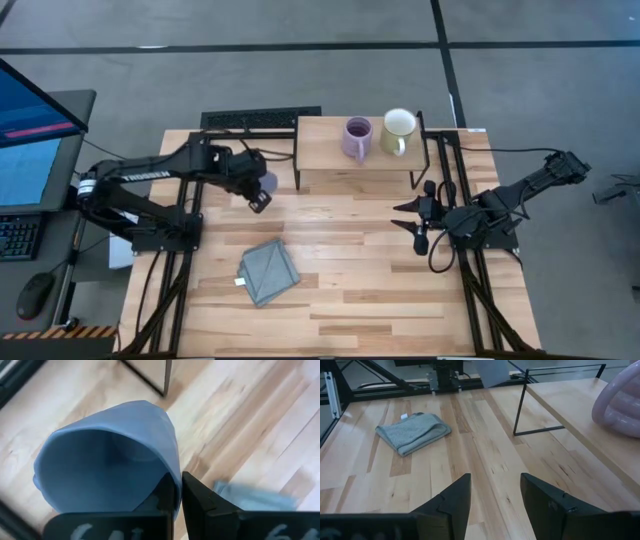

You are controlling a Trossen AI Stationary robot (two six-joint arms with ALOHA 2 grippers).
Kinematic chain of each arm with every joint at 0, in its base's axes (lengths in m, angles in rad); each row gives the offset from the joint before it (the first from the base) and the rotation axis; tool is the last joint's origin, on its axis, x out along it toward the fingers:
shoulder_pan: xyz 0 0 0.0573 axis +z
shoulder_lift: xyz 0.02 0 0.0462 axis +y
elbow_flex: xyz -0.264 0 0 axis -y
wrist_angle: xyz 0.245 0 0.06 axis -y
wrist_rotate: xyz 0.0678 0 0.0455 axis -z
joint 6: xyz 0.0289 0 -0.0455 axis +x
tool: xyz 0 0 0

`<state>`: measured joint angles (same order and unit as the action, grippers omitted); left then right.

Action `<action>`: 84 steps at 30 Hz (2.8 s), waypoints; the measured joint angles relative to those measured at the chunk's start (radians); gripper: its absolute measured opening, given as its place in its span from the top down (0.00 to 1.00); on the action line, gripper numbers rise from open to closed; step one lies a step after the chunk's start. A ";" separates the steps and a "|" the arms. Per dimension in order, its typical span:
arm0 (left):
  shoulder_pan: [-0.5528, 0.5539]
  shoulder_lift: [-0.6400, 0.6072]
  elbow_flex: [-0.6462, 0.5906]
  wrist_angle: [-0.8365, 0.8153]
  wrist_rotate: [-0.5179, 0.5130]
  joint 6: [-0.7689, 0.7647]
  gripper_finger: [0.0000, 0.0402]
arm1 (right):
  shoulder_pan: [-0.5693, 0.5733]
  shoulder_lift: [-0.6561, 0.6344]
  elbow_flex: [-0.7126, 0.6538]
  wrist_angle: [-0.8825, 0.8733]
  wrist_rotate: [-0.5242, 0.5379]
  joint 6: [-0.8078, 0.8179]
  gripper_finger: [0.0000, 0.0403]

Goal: Stack small to large cups/mugs on shelf
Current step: Put the blue mug on the shelf

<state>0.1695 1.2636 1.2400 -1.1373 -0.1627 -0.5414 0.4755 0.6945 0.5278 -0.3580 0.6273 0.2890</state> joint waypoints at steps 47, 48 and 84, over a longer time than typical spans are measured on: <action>0.154 0.621 1.106 -0.250 -0.039 -0.260 1.00 | 0.000 0.000 0.000 -0.082 -0.006 0.000 0.52; 0.160 0.626 1.106 -0.260 -0.050 -0.278 1.00 | 0.000 0.000 0.000 -0.082 -0.006 0.000 0.52; 0.168 0.637 1.112 -0.064 0.056 -0.149 1.00 | -0.075 0.000 0.000 -0.181 0.104 0.171 0.52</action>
<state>0.3374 1.9011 2.3524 -1.2015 -0.1071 -0.6900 0.4008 0.6945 0.5274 -0.5391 0.7311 0.4598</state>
